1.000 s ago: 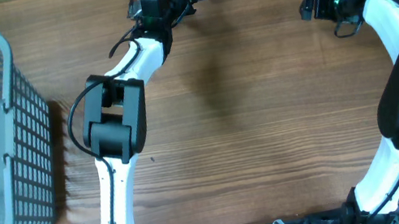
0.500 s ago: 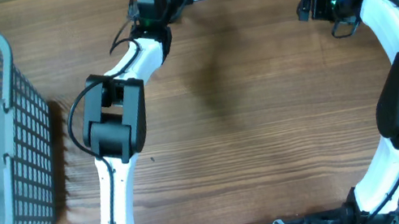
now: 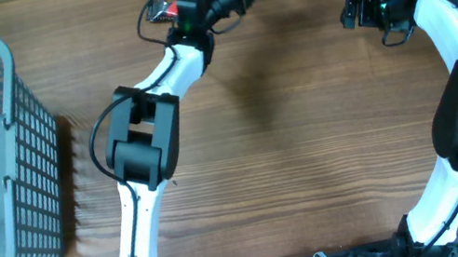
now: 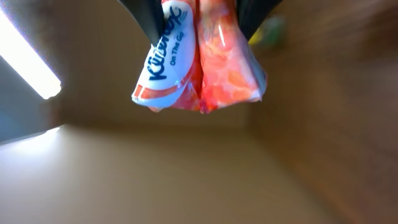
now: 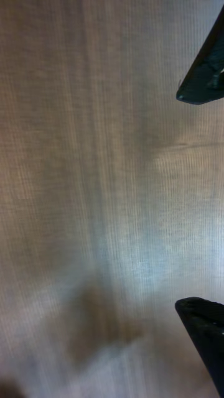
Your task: Scan the item barcode
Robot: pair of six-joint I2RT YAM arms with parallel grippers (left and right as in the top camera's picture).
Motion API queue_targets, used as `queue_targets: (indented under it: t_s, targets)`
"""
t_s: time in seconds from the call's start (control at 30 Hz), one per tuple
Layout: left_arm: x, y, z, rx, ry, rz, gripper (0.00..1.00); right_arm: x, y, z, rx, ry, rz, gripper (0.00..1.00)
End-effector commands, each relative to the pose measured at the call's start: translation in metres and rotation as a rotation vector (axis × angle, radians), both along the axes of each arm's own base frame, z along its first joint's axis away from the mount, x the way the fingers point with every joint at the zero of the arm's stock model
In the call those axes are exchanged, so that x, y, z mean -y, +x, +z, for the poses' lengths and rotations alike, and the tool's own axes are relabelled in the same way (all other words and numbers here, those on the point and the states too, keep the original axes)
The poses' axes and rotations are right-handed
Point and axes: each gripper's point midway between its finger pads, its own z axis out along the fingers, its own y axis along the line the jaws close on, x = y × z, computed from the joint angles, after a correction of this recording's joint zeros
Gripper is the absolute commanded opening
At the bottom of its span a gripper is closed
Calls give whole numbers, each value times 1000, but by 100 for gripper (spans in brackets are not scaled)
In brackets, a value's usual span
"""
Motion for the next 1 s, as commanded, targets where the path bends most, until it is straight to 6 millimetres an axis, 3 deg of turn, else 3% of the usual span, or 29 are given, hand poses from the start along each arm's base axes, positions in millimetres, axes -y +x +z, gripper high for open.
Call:
queue_targets:
  t_s: [0.0,0.17,0.23,0.37,0.57,0.7,0.73,0.8,0.87,0.93,0.97]
  targets:
    - [25,-39,26,297,166,-187,24,16,7,20,22,-5,-16,100]
    - [33,-62,-18,261,303,-306,27,58,6,60,32,-9,-99,100]
    - [38,-70,-28,279,341,-334,23,75,7,79,59,-16,-130,100]
    - [53,-82,-41,343,423,-359,23,104,2,128,107,-32,-177,100]
    - [85,-111,-74,404,608,-388,27,105,-5,202,251,40,-155,100]
    - [105,-142,-99,418,736,-439,28,102,-16,231,302,40,-172,100]
    - [111,-150,-103,430,758,-454,33,101,-18,235,309,39,-173,100]
    - [115,-155,-111,430,815,-443,57,100,-21,238,311,38,-172,100]
    - [112,-154,-114,420,847,-426,100,99,-23,237,302,41,-173,100]
    - [108,-154,-113,411,862,-428,100,98,-24,235,293,43,-174,100]
    - [95,-150,-106,412,926,-408,100,98,-24,235,293,44,-174,100]
